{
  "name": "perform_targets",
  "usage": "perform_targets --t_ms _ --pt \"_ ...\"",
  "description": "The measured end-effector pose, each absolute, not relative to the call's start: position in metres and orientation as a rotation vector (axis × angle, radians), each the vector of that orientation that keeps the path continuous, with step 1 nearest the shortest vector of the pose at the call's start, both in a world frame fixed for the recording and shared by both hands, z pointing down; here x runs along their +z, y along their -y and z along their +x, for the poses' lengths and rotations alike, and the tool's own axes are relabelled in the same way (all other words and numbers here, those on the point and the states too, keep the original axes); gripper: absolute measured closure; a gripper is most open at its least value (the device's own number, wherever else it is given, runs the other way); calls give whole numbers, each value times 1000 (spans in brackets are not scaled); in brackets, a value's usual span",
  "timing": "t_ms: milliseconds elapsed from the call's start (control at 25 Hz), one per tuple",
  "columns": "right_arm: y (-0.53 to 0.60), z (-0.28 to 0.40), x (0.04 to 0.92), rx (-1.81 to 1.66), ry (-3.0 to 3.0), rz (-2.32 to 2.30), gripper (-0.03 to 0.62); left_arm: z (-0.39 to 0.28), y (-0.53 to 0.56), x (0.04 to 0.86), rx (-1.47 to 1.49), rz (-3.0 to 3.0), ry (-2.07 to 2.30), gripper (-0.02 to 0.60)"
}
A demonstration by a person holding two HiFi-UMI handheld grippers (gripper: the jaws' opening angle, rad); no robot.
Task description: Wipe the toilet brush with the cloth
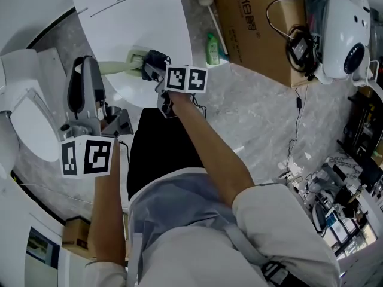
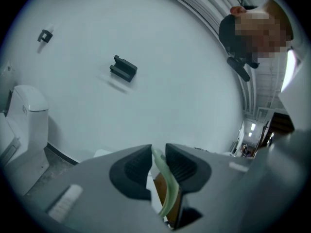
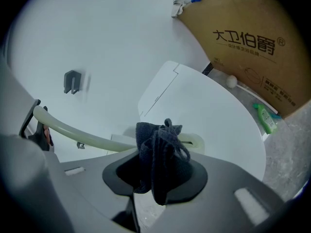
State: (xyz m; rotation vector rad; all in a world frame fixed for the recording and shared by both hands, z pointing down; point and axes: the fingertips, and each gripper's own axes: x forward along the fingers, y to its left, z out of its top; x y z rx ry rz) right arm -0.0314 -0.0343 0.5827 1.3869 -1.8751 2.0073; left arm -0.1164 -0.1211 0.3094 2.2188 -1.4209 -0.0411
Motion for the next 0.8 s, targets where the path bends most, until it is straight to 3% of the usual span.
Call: perform_targets --t_ms 800 --pt "40 -30 520 1964 1919 1345 491 -118 123 309 -28 2226 1408 581"
